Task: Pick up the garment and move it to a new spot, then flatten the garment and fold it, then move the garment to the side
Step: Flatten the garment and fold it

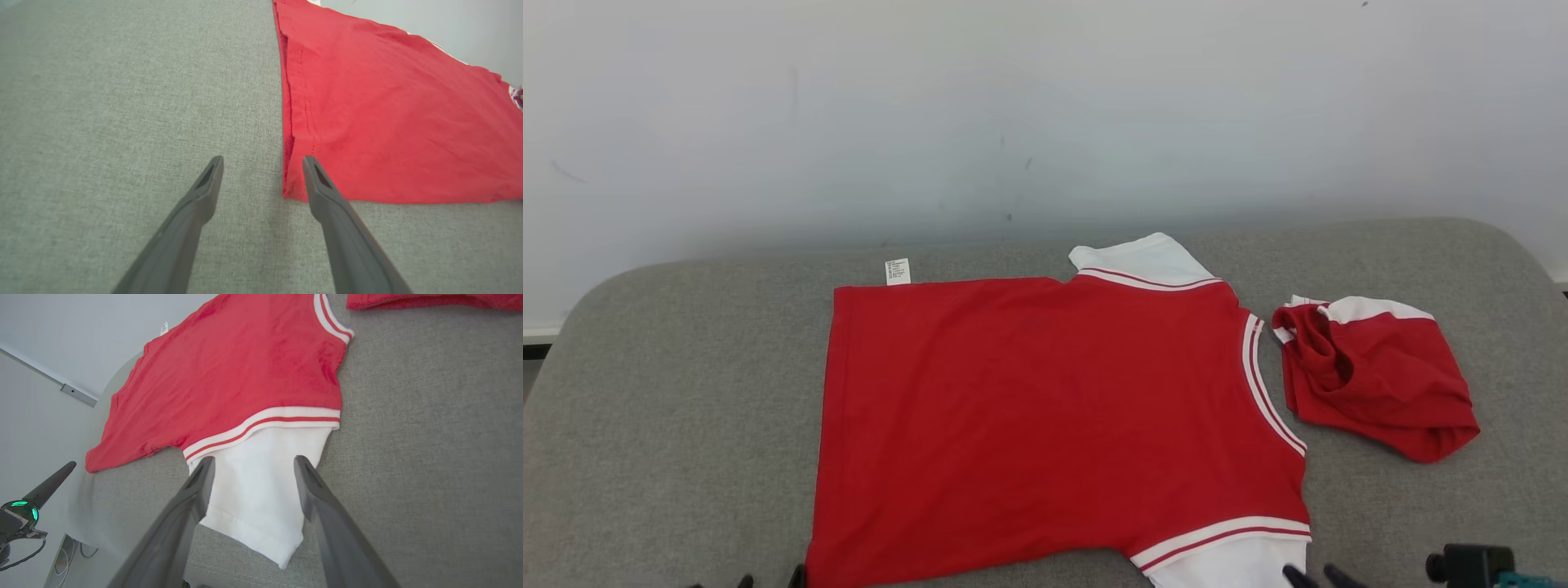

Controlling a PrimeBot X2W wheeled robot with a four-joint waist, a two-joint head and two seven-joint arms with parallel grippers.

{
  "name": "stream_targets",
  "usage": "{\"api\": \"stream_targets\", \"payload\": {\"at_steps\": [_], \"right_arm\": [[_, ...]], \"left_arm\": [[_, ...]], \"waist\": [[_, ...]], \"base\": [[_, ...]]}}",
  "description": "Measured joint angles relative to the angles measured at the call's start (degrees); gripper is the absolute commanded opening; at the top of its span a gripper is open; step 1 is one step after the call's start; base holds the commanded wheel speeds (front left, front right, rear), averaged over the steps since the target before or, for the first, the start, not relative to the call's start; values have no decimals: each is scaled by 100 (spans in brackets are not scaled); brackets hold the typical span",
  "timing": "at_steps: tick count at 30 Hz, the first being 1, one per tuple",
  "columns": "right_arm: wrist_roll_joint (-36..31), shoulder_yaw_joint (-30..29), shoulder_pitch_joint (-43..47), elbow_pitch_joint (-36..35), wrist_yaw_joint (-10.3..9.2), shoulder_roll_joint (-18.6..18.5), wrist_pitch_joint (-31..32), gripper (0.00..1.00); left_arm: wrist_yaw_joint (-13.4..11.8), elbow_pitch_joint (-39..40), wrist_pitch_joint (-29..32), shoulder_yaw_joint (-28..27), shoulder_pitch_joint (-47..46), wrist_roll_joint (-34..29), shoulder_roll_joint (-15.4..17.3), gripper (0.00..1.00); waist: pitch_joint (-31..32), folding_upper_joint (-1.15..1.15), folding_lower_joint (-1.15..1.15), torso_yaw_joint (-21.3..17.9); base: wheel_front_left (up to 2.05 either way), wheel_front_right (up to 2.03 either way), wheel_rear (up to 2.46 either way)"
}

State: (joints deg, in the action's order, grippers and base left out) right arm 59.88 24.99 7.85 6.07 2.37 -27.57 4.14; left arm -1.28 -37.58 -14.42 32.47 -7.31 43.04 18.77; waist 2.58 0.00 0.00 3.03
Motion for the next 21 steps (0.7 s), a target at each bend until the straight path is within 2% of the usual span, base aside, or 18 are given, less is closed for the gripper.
{"api": "stream_targets", "payload": {"at_steps": [5,10,16,21], "right_arm": [[-14,-271,-165,-343,-19,52,-348,100],[-394,-427,-671,-479,-231,219,-749,100],[-1077,-346,-1269,-402,-501,252,-1020,100],[-1378,-399,-1374,-309,-650,215,-1269,100]], "left_arm": [[-193,626,0,-189,21,-256,74,100],[-296,1180,0,-452,21,-364,102,100],[-430,1569,0,-805,71,-502,127,100],[-477,1891,0,-965,104,-661,147,100]], "waist": [[23,0,0,9],[42,0,0,0],[29,0,0,-127],[13,0,0,-236]], "base": [[0,0,0],[0,0,0],[0,0,0],[0,0,0]]}}
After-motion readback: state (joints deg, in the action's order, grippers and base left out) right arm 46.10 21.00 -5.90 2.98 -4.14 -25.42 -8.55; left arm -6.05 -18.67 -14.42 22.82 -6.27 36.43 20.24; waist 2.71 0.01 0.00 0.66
